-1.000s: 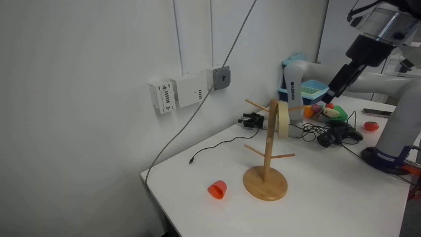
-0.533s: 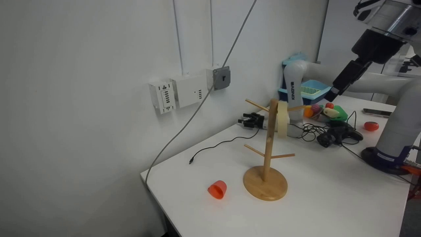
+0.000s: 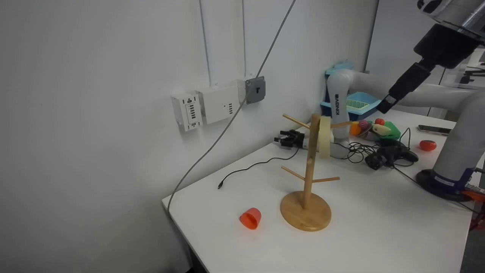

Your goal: Put the masking tape on the top left hanger

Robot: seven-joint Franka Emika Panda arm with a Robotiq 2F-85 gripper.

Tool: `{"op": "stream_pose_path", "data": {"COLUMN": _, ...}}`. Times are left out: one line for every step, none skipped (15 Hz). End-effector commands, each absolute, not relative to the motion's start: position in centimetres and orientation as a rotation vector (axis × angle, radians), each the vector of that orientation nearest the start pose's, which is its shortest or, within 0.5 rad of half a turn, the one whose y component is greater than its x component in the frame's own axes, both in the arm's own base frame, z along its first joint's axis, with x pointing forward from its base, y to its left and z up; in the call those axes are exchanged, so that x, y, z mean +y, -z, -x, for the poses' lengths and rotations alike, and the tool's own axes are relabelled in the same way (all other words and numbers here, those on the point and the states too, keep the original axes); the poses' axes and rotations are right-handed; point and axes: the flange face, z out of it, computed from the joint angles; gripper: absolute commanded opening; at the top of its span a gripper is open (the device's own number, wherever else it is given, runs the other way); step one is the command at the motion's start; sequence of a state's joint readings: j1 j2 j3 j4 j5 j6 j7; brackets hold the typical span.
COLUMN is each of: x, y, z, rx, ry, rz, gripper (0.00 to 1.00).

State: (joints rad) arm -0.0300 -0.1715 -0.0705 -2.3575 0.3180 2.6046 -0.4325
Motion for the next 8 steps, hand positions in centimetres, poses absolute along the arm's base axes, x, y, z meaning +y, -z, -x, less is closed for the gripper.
{"op": "stream_pose_path", "data": {"x": -5.7, "y": -44.6, "z": -48.9, "rx": -0.148, "ry": 0.753, "rz": 2.921, "gripper": 1.0}}
{"op": "stream_pose_path", "data": {"x": -5.8, "y": -44.9, "z": -48.6, "rx": -0.146, "ry": 0.76, "rz": 2.92, "gripper": 1.0}}
{"op": "stream_pose_path", "data": {"x": -5.9, "y": -44.9, "z": -48.2, "rx": -0.147, "ry": 0.763, "rz": 2.922, "gripper": 1.0}}
{"op": "stream_pose_path", "data": {"x": -5.6, "y": -44.4, "z": -49.8, "rx": -0.13, "ry": 0.707, "rz": 2.941, "gripper": 1.0}}
{"op": "stream_pose_path", "data": {"x": -5.6, "y": -44.4, "z": -49.7, "rx": -0.129, "ry": 0.708, "rz": 2.942, "gripper": 1.0}}
{"op": "stream_pose_path", "data": {"x": -5.6, "y": -44.4, "z": -49.7, "rx": -0.129, "ry": 0.706, "rz": 2.942, "gripper": 1.0}}
{"op": "stream_pose_path", "data": {"x": -5.5, "y": -44.2, "z": -49.7, "rx": -0.129, "ry": 0.702, "rz": 2.943, "gripper": 1.0}}
{"op": "stream_pose_path", "data": {"x": -5.5, "y": -44.1, "z": -49.8, "rx": -0.131, "ry": 0.697, "rz": 2.943, "gripper": 1.0}}
